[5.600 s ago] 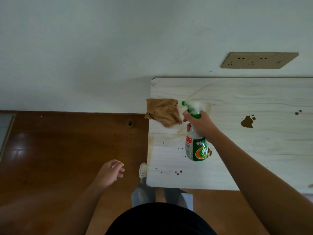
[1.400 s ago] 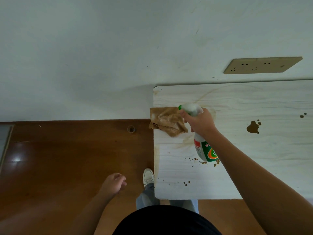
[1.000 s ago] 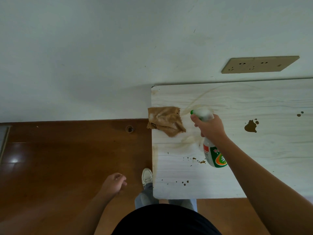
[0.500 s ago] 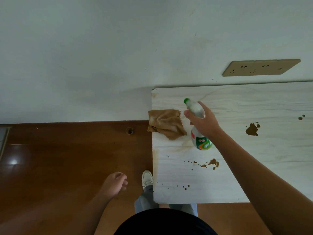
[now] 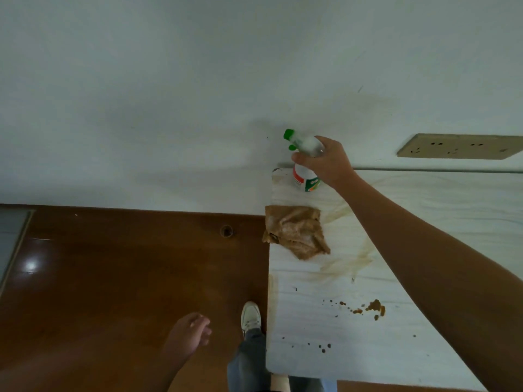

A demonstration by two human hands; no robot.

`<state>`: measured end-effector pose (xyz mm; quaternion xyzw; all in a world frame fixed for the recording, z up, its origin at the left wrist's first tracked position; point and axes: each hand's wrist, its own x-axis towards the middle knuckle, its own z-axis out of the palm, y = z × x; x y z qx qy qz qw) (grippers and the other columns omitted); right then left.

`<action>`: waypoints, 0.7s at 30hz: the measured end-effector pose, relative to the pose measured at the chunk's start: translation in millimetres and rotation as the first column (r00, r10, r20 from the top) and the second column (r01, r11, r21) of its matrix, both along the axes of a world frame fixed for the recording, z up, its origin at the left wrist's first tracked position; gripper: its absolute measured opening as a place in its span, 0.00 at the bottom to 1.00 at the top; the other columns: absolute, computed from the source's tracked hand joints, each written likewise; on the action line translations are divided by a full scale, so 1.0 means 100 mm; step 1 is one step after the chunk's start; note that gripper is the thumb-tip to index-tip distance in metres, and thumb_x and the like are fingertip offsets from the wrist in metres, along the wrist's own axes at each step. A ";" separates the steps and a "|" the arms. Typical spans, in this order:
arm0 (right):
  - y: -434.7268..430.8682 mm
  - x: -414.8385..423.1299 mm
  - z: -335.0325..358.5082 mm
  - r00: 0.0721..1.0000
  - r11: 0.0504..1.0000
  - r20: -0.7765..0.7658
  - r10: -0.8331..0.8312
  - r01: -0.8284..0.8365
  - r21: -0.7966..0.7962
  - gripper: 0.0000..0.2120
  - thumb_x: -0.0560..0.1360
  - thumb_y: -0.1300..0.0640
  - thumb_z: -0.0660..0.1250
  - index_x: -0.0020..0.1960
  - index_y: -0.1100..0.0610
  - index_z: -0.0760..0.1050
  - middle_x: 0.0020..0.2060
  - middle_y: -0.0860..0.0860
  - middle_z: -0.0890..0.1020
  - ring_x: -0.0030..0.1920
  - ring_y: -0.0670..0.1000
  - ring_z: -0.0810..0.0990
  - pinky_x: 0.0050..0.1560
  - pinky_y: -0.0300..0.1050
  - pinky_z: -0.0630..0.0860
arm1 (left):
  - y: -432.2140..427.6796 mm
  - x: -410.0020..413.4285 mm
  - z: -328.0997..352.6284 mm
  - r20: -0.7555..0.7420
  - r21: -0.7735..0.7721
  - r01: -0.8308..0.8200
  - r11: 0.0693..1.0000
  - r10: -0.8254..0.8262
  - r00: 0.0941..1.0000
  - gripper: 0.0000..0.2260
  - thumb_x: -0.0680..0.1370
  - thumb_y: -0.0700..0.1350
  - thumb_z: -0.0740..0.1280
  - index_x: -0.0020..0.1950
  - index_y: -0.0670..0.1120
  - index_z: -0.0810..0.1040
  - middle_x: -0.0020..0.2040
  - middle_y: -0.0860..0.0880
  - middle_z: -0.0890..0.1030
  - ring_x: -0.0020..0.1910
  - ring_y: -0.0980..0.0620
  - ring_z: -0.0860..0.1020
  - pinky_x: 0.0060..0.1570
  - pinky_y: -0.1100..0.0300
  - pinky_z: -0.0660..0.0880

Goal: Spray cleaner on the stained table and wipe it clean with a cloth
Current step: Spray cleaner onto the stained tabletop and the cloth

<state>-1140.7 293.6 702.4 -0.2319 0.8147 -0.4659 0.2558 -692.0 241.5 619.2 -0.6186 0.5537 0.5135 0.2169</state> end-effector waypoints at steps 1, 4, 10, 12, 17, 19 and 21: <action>0.01 -0.01 -0.01 1.000 1.000 -0.016 -0.007 0.007 -0.010 0.18 0.67 0.49 0.79 0.52 0.55 0.79 0.42 0.51 0.81 0.42 0.52 0.79 0.43 0.47 0.76 | -0.02 0.00 0.01 0.000 -0.005 0.000 1.000 0.000 1.000 0.08 0.83 0.41 0.64 0.48 0.39 0.81 0.47 0.38 0.84 0.38 0.45 0.81 0.41 0.55 0.75; 0.13 -0.01 -0.07 0.999 0.999 -0.008 -0.052 0.052 0.007 0.20 0.68 0.53 0.79 0.54 0.56 0.75 0.44 0.50 0.80 0.45 0.52 0.79 0.47 0.48 0.79 | -0.05 -0.01 0.05 -0.005 -0.012 -0.005 1.000 0.005 1.000 0.09 0.83 0.41 0.64 0.50 0.37 0.81 0.48 0.36 0.84 0.39 0.45 0.80 0.37 0.58 0.74; 0.42 0.15 -0.55 0.987 0.981 -0.064 -0.146 0.153 0.119 0.26 0.67 0.46 0.78 0.60 0.51 0.72 0.55 0.48 0.78 0.55 0.49 0.78 0.55 0.50 0.79 | -0.09 -0.07 0.08 0.008 0.010 0.035 0.999 -0.035 0.999 0.09 0.84 0.43 0.63 0.52 0.40 0.80 0.50 0.39 0.84 0.39 0.48 0.80 0.36 0.60 0.72; 0.41 0.25 -0.65 0.976 0.966 -0.095 -0.197 0.209 0.149 0.32 0.65 0.41 0.79 0.63 0.51 0.71 0.58 0.47 0.76 0.56 0.48 0.76 0.52 0.43 0.75 | -0.10 -0.07 0.06 0.010 0.025 0.059 0.998 -0.059 0.998 0.09 0.84 0.45 0.63 0.52 0.42 0.80 0.50 0.41 0.84 0.39 0.49 0.80 0.37 0.60 0.71; 0.26 0.33 -0.80 0.948 0.943 -0.142 -0.286 0.304 0.133 0.36 0.62 0.39 0.79 0.62 0.50 0.69 0.55 0.48 0.76 0.53 0.49 0.76 0.51 0.44 0.75 | -0.11 -0.05 -0.01 0.009 0.032 0.078 0.996 -0.079 0.997 0.07 0.83 0.49 0.65 0.53 0.48 0.81 0.48 0.47 0.85 0.43 0.49 0.83 0.42 0.58 0.74; 0.19 0.30 -0.83 0.944 0.945 -0.162 -0.287 0.306 0.113 0.34 0.63 0.40 0.79 0.62 0.50 0.70 0.55 0.48 0.75 0.53 0.49 0.76 0.50 0.43 0.74 | -0.10 -0.05 -0.04 0.013 0.023 0.084 0.996 -0.084 0.996 0.07 0.83 0.48 0.65 0.53 0.48 0.80 0.48 0.47 0.85 0.42 0.50 0.83 0.41 0.59 0.74; 0.18 0.21 -0.81 0.952 0.959 -0.185 -0.244 0.265 0.100 0.33 0.65 0.43 0.79 0.65 0.51 0.71 0.55 0.50 0.74 0.52 0.48 0.75 0.52 0.42 0.74 | -0.10 -0.06 -0.06 0.029 0.025 0.094 0.995 -0.094 0.995 0.07 0.83 0.49 0.65 0.54 0.47 0.80 0.48 0.47 0.85 0.41 0.51 0.83 0.39 0.60 0.74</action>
